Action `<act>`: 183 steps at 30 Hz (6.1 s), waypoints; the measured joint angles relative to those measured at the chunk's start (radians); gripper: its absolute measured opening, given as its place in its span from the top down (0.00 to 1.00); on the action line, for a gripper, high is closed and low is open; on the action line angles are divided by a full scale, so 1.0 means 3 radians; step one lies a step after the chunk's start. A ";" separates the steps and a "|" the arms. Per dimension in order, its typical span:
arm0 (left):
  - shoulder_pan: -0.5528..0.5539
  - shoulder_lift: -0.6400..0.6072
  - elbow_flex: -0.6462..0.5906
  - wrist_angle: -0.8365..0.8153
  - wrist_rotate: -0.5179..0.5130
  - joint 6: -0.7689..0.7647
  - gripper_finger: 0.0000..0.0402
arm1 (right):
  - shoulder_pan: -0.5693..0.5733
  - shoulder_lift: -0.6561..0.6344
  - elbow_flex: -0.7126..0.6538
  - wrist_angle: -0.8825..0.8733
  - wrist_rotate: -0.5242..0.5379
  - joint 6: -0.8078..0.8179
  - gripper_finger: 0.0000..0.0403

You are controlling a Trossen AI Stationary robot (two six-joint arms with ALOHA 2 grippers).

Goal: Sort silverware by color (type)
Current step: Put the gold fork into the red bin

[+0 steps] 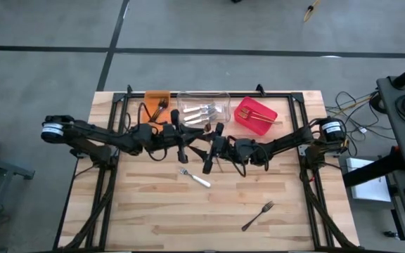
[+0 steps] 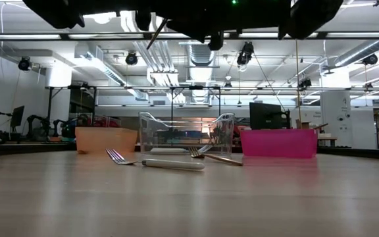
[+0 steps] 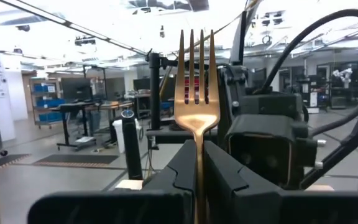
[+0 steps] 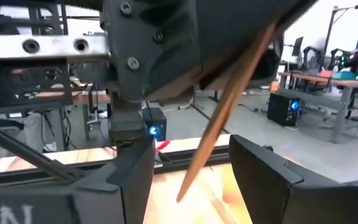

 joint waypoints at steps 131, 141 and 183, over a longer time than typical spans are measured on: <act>0.0178 -0.0400 0.0449 -0.2330 -0.1161 -0.0467 1.00 | -0.0630 -0.0908 0.0215 -0.2684 -0.0546 0.0509 0.55; 0.0178 -0.0338 0.0448 -0.2269 -0.1164 -0.0482 1.00 | -0.0464 -0.0390 0.0214 -0.1713 0.0138 0.0106 0.58; 0.0179 -0.0502 0.0441 -0.2214 -0.1069 0.0115 0.76 | -0.0559 -0.0257 0.0840 -0.3037 0.0290 0.0430 0.97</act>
